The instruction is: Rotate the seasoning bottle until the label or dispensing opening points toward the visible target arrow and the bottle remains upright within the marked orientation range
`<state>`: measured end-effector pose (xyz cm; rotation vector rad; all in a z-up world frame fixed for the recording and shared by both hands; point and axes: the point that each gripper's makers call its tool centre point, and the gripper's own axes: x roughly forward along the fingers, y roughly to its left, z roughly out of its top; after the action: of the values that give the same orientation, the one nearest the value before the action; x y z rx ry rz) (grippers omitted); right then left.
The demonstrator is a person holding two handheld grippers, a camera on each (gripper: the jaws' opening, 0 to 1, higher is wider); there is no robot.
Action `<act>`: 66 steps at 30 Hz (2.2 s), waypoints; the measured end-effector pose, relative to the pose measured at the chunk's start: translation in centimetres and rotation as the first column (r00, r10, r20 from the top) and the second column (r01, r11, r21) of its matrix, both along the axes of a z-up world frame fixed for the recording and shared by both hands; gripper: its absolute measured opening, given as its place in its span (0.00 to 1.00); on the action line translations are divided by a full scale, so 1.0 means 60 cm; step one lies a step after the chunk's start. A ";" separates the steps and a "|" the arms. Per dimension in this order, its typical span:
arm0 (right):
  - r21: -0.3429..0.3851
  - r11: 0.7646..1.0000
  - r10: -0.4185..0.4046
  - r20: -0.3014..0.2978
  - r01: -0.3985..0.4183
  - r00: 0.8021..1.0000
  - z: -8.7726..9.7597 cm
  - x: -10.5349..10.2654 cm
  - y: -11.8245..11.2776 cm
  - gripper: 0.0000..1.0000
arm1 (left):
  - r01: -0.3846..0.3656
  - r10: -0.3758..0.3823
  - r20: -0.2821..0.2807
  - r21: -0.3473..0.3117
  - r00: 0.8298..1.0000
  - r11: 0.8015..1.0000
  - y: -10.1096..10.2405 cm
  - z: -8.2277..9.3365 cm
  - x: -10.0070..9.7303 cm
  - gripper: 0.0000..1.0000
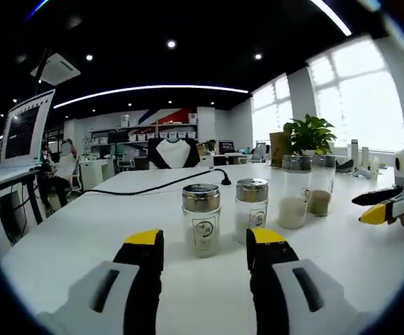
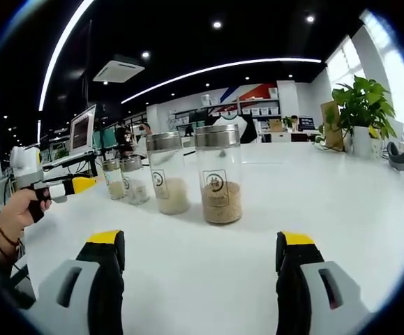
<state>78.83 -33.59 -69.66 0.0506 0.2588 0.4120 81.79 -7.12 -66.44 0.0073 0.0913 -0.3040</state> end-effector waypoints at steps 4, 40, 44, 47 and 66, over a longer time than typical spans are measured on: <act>0.006 1.000 -0.014 0.012 0.014 1.000 0.002 -0.004 -0.004 0.92 | 0.002 -0.002 -0.001 -0.019 1.000 1.000 -0.010 0.000 -0.023 0.59; -0.006 0.999 -0.045 0.056 0.045 0.997 0.028 -0.020 -0.030 0.96 | -0.067 0.069 0.036 -0.056 0.997 0.996 0.002 0.002 -0.067 1.00; -0.020 0.999 -0.032 0.057 0.033 0.998 0.027 -0.020 -0.025 0.97 | -0.065 0.067 0.035 -0.060 0.997 0.996 0.002 0.001 -0.067 1.00; -0.021 0.999 -0.031 0.056 0.032 0.998 0.027 -0.019 -0.025 0.97 | -0.062 0.065 0.038 -0.060 0.997 0.996 0.002 0.003 -0.067 1.00; -0.001 0.999 -0.037 0.067 0.038 0.997 0.031 -0.020 -0.028 0.98 | -0.056 0.058 0.037 -0.059 0.998 0.997 0.001 0.003 -0.068 1.00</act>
<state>77.63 -35.25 -67.79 0.0396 0.1920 0.3754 77.72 -7.09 -66.24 -0.0467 0.0446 -0.2495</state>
